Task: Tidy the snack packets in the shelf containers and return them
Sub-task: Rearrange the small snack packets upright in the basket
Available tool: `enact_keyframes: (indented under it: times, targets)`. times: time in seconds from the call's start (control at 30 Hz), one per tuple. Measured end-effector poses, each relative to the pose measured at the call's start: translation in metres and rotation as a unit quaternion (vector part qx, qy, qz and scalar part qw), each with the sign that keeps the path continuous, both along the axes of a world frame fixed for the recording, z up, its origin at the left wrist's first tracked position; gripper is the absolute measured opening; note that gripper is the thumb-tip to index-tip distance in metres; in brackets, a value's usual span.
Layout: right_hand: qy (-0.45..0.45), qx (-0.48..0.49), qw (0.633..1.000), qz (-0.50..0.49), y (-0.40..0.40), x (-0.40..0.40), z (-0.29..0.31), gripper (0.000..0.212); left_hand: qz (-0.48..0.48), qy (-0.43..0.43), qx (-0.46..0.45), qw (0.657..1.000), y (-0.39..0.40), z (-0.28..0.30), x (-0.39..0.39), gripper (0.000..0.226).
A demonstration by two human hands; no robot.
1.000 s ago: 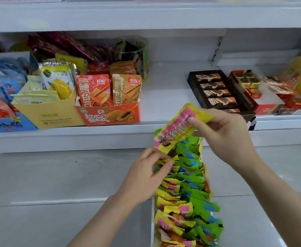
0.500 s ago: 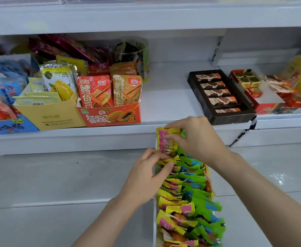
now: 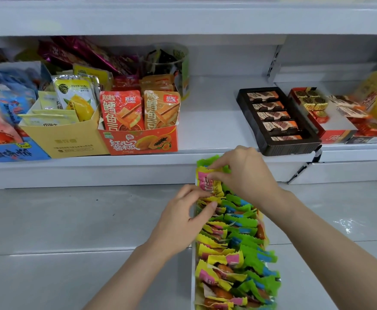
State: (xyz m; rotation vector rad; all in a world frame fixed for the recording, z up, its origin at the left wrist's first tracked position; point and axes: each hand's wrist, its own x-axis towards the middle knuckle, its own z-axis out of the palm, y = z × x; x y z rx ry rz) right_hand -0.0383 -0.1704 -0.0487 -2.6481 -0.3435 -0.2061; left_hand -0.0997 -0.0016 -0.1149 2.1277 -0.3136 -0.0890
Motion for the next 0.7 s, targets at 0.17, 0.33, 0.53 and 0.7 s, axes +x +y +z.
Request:
enact_keyframes:
  times: [0.17,0.33,0.53,0.7]
  targets:
    - [0.079,-0.097,0.992,-0.007,-0.001,-0.007,-0.009,0.021,0.001,-0.004,-0.013,1.000,-0.001,-0.001,-0.002,0.033]
    - [0.080,-0.097,0.992,-0.001,-0.003,-0.006,-0.008,0.024,0.015,-0.020,-0.016,1.000,-0.002,-0.006,-0.002,0.040]
    - [0.104,-0.096,0.989,0.034,0.001,-0.007,-0.003,0.021,-0.001,-0.045,0.021,0.999,-0.001,-0.004,0.001,0.036]
    - [0.030,-0.010,0.999,-0.031,-0.017,0.004,0.004,0.019,-0.029,-0.043,0.033,0.998,0.000,0.001,0.004,0.032]
